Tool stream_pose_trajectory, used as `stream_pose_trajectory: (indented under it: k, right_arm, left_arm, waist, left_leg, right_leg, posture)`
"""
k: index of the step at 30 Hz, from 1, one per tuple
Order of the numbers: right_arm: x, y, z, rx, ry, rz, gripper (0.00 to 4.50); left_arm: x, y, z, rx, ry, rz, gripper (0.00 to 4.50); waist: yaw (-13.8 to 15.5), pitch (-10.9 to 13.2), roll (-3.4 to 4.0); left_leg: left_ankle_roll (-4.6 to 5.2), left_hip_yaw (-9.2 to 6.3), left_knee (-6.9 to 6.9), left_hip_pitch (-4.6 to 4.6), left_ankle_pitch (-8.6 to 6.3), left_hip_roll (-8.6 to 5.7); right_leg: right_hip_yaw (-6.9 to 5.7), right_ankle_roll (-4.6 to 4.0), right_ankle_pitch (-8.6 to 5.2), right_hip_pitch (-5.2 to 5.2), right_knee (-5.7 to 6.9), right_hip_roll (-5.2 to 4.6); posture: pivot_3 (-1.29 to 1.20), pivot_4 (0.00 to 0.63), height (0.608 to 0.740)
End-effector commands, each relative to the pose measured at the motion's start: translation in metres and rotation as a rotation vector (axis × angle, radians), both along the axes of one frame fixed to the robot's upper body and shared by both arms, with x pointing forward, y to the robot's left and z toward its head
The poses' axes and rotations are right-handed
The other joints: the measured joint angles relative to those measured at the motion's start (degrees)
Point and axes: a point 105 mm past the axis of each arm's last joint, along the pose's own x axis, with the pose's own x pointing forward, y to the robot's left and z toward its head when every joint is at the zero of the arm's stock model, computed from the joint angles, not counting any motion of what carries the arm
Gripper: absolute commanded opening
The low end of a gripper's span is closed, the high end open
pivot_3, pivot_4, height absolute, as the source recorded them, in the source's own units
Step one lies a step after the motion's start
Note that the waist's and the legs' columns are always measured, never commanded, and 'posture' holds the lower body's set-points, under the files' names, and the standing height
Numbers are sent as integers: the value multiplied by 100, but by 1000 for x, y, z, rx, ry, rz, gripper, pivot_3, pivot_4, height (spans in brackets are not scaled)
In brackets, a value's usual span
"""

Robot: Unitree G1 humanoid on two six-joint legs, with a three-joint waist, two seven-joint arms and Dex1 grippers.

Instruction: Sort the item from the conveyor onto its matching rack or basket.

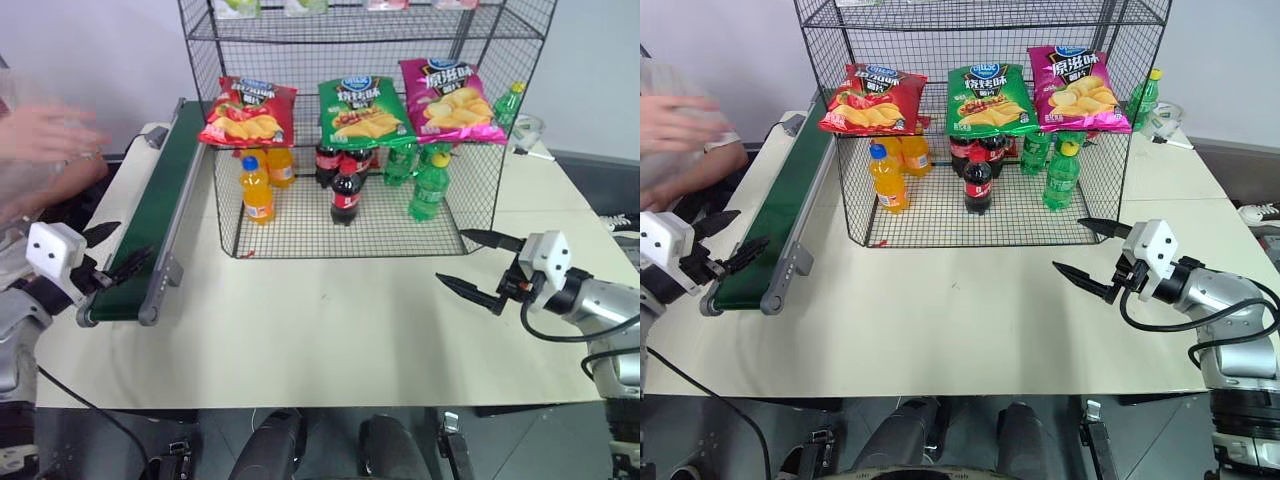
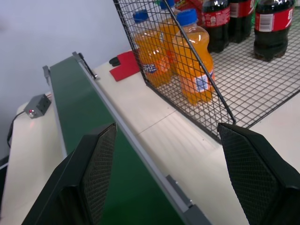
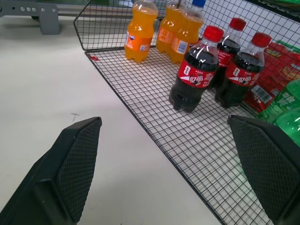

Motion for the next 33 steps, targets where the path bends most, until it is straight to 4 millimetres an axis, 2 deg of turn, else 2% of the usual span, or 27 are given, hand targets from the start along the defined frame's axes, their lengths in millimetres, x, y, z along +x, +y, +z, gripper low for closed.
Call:
stream_pose_trajectory:
  k: [1, 14, 18, 26, 33]
  right_arm:
    - [1, -1, 9, -3, -38, 4, 4500]
    - [-4, 2, 13, 32, -39, 28, 4500]
    - [-7, 8, 12, 65, 17, 68, 4500]
    - [-6, 28, 8, 88, 13, 91, 4500]
    - [-1, 34, 8, 85, 7, 101, 4500]
  left_arm:
    - [-2, 0, 9, 26, -43, 3, 3589]
    - [-4, -5, 5, 19, -29, -12, 3589]
    - [-3, -7, 4, 23, -28, -12, 3589]
    - [-6, -11, 1, 21, -23, -16, 3589]
    - [-9, -12, 1, 25, -18, -14, 3589]
  waist:
    - [3, 0, 0]
    - [5, 1, 1]
    - [5, 1, 1]
    - [5, 1, 1]
    - [6, 2, 2]
  left_leg:
    - [0, 0, 0, 0, 0, 0]
    - [-5, 0, 0, 0, -3, 1]
    - [-4, 0, 0, 0, -3, 2]
    - [-5, 0, -1, -1, -3, 4]
    - [-6, 0, -2, -2, -4, 4]
  right_leg:
    - [0, 0, 0, 0, 0, 0]
    - [0, -1, 1, 0, -1, 1]
    - [0, -2, 1, 0, -1, 1]
    - [0, -2, 1, 0, -3, 2]
    - [0, -4, 2, -1, -6, 3]
  posture:
    - [0, 150, 740]
    - [0, 150, 740]
    - [0, 150, 740]
    - [0, 150, 740]
    - [0, 150, 740]
